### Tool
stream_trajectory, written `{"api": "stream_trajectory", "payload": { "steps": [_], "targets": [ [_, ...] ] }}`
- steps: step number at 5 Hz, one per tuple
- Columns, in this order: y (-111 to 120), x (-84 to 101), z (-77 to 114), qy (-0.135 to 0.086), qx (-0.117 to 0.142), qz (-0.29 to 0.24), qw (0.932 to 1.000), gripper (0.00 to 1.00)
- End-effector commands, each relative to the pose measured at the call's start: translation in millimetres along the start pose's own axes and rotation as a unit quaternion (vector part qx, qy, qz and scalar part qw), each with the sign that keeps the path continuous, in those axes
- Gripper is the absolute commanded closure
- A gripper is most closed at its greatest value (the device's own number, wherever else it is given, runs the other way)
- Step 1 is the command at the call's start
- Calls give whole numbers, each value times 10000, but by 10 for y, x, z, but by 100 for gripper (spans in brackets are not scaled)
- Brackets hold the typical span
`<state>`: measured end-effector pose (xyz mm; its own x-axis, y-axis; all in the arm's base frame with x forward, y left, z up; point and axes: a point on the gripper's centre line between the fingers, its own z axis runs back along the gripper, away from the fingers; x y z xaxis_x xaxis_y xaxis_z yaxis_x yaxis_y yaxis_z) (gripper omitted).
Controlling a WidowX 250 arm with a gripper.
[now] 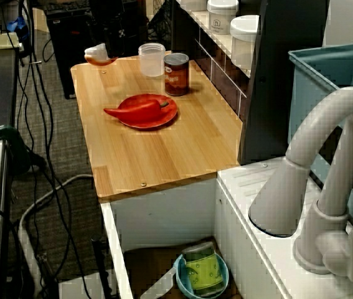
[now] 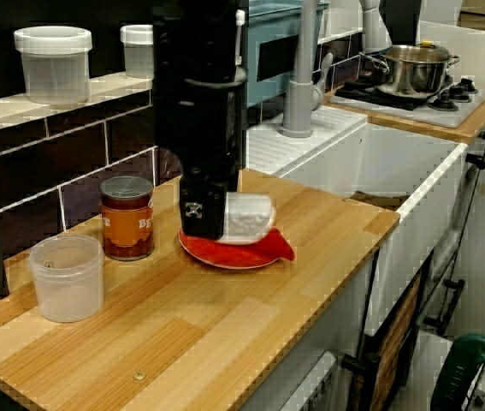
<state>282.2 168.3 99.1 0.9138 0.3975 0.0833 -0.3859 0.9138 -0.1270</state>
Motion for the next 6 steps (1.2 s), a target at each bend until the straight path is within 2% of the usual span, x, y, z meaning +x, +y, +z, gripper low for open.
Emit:
{"api": "stream_trajectory", "payload": {
  "steps": [1, 2, 3, 4, 5, 6],
  "targets": [
    [-396, -26, 152, -643, -60, -186, 9977, 100],
    [-526, -51, 111, -936, -184, -177, 9953, 100],
    [-708, -133, 133, -1101, -342, -368, 9926, 100],
    [-866, -231, 236, -1236, -467, -595, 9894, 100],
    [-1011, -278, 327, -1297, -639, -633, 9875, 100],
    [-1111, -358, 331, -1487, -751, -657, 9838, 100]
  ]
}}
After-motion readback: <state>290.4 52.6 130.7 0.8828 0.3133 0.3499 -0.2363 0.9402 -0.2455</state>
